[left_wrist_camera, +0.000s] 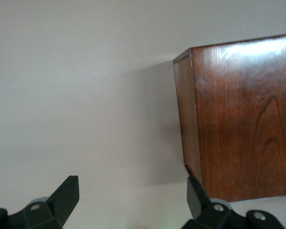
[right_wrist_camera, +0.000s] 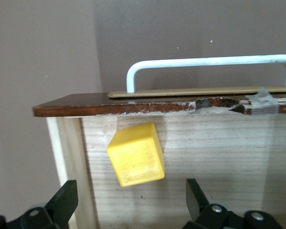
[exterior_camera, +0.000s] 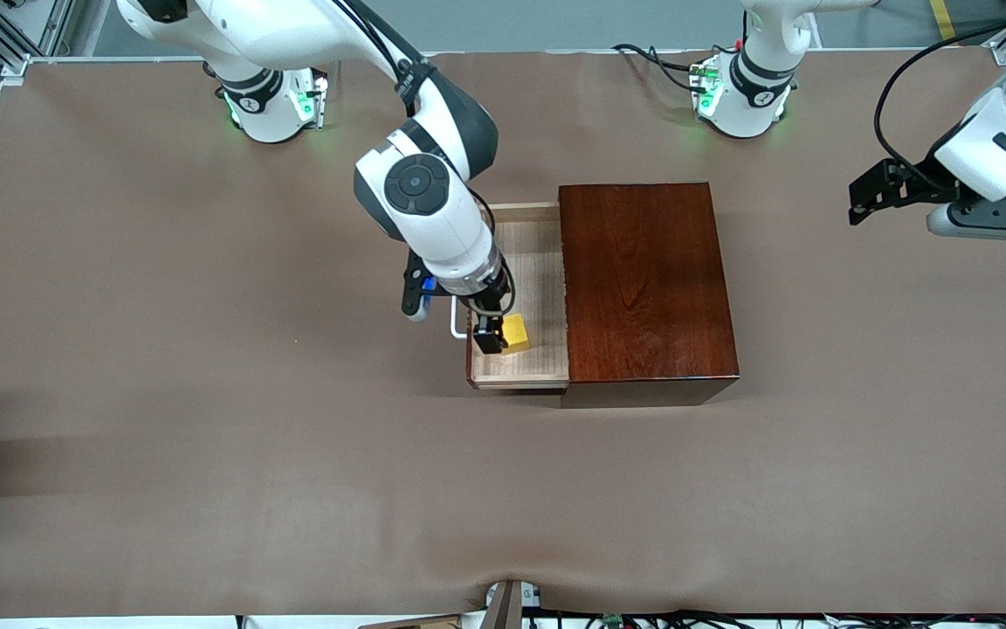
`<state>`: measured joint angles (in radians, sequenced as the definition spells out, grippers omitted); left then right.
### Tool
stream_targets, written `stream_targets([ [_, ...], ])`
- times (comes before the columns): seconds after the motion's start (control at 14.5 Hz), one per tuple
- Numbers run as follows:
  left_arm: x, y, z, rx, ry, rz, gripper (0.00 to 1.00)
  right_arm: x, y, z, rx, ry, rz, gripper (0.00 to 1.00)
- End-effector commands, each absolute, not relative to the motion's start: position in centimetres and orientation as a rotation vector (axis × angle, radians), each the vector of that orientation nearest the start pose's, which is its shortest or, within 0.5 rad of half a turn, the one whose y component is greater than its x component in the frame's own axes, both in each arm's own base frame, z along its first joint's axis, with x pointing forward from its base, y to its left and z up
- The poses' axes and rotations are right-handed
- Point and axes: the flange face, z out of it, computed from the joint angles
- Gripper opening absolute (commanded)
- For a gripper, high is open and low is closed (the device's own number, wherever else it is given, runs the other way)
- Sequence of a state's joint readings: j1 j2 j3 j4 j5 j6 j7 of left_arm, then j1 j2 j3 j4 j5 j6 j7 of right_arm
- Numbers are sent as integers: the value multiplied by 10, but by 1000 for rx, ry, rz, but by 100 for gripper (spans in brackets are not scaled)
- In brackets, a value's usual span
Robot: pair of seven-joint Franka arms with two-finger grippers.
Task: Open drawer, take yellow block, close drawer
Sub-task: 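Close the right gripper on the yellow cube inside the drawer, then lift the cube out with the right gripper while the left gripper approaches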
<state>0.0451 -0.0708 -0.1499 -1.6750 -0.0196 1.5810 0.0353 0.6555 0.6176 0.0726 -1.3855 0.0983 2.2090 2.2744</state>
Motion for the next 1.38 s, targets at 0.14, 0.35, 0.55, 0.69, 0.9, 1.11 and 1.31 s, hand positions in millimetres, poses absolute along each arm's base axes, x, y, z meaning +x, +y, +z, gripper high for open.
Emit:
stream_targets([
  [0.14,521,-47,630,-3151,269,39,100,554,502,341,-2075,2106,89,100],
  [0.35,518,-47,631,-3151,262,54,100,550,511,328,-2107,2063,46,100],
  [0.55,519,-46,632,-3157,248,47,100,548,514,316,-2126,2053,30,100],
  [0.69,522,-46,629,-3158,241,42,100,549,515,315,-2143,2029,9,75],
  [0.9,527,-45,625,-3160,230,32,100,548,515,319,-2175,1992,-38,25],
  [1.11,531,-48,616,-3168,153,60,100,546,517,330,-2219,1938,-35,3],
  [1.31,534,-56,612,-3171,109,69,100,537,511,360,-2269,1981,-17,3],
])
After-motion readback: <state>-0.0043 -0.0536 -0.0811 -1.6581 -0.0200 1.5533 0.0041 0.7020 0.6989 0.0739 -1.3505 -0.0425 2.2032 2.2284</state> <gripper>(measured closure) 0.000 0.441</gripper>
